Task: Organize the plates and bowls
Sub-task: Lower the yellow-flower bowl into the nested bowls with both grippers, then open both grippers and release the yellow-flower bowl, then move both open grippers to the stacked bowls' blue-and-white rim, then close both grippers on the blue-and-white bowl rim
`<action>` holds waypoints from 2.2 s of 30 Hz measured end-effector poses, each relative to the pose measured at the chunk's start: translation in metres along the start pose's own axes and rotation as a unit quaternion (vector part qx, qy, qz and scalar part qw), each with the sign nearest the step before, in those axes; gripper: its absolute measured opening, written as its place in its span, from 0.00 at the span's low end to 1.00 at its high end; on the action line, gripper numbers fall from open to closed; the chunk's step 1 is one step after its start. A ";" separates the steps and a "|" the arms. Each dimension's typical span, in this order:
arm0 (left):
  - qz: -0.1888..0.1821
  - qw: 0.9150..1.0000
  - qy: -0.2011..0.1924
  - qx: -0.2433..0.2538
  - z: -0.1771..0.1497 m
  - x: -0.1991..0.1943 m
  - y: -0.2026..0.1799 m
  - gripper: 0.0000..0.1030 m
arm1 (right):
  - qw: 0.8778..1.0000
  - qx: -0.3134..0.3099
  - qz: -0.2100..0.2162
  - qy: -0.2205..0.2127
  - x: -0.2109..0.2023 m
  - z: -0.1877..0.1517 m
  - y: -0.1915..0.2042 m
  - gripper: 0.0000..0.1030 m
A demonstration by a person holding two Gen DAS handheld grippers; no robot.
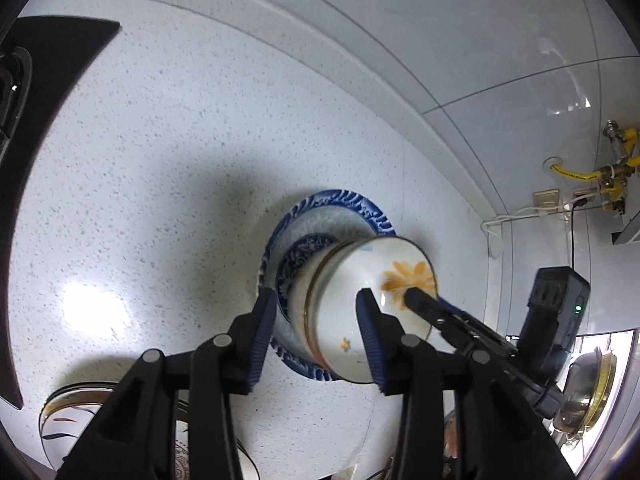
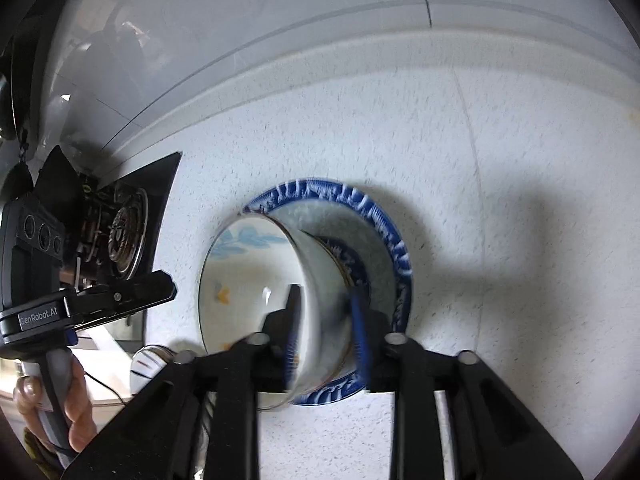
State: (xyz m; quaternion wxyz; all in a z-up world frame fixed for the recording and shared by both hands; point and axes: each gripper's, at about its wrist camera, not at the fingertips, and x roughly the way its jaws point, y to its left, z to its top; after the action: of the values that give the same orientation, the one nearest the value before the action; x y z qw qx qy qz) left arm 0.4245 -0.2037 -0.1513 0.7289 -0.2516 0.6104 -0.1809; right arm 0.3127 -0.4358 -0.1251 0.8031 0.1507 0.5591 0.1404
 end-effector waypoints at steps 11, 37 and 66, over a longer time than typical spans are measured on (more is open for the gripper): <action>-0.020 0.992 -0.106 0.067 -0.028 -0.065 -0.001 0.63 | 0.996 -0.030 0.009 -0.086 -0.052 -0.026 0.001 0.45; -0.008 0.957 -0.103 0.272 -0.070 -0.101 -0.001 0.98 | 0.971 -0.017 -0.092 -0.221 -0.121 -0.176 0.004 0.99; 0.053 0.988 0.046 0.141 0.016 0.037 0.032 0.73 | 0.995 0.062 0.067 -0.039 -0.004 -0.047 -0.090 0.63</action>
State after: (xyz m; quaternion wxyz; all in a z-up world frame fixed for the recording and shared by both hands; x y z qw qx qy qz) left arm 0.4454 -0.1971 -0.1979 0.7368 -0.1052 0.6241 -0.2379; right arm 0.2723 -0.5160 -0.1728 0.8021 0.2422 0.5241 0.1529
